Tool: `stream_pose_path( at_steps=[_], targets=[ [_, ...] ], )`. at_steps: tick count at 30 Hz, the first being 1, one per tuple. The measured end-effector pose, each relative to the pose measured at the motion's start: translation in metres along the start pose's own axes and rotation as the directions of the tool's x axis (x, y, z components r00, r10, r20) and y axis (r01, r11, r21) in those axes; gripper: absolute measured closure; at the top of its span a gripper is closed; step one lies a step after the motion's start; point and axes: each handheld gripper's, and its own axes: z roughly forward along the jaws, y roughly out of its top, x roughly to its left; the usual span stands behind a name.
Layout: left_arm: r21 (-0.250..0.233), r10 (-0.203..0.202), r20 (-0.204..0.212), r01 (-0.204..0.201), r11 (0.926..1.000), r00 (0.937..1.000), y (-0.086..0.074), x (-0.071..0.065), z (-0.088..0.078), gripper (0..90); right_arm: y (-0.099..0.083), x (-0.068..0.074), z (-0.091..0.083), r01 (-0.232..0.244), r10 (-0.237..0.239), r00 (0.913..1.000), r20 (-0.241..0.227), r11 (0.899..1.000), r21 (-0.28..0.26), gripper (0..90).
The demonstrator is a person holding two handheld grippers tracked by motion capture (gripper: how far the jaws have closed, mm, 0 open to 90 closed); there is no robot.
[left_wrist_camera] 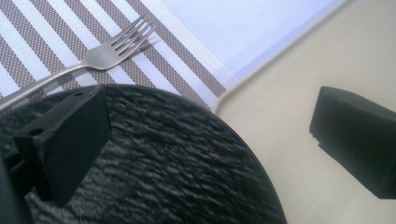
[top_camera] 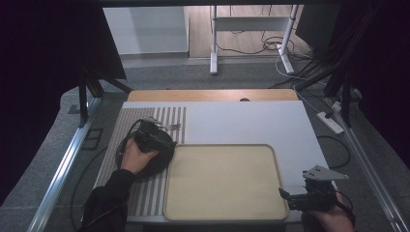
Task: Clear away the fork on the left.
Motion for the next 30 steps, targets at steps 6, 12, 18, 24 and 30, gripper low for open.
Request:
stream_pose_path(
  at_steps=[6, 12, 18, 24, 30],
  targets=[
    [0.016, 0.001, 0.002, -0.001, 0.9999, 1.0, 0.009, 0.006, 0.01, 0.0, 0.0, 0.0, 0.0, 0.001, -0.001, 1.0, -0.001, 1.0, 0.001, 0.0],
    [0.033, 0.0, 0.001, 0.0, 0.9994, 1.0, 0.018, 0.017, 0.024, 0.0, 0.0, 0.0, 0.0, 0.002, -0.002, 1.0, -0.003, 1.0, 0.001, 0.0],
    [0.062, -0.008, 0.005, 0.007, 0.998, 1.0, 0.025, 0.025, 0.035, 9.2, 0.0, 0.001, 0.0, 0.011, -0.011, 0.9999, -0.001, 1.0, 0.005, 0.0],
    [0.094, 0.016, -0.025, -0.013, 0.9954, 0.9996, 0.031, 0.029, 0.039, 42.4, 0.0, 0.001, 0.0, 0.012, -0.012, 0.9999, -0.001, 1.0, 0.005, 0.0],
    [0.155, 0.025, 0.021, -0.028, 0.9875, 0.9995, 0.038, 0.034, 0.051, 88.7, 0.0, 0.001, 0.0, 0.01, -0.01, 0.9999, -0.001, 1.0, 0.006, 0.0]
  ],
)
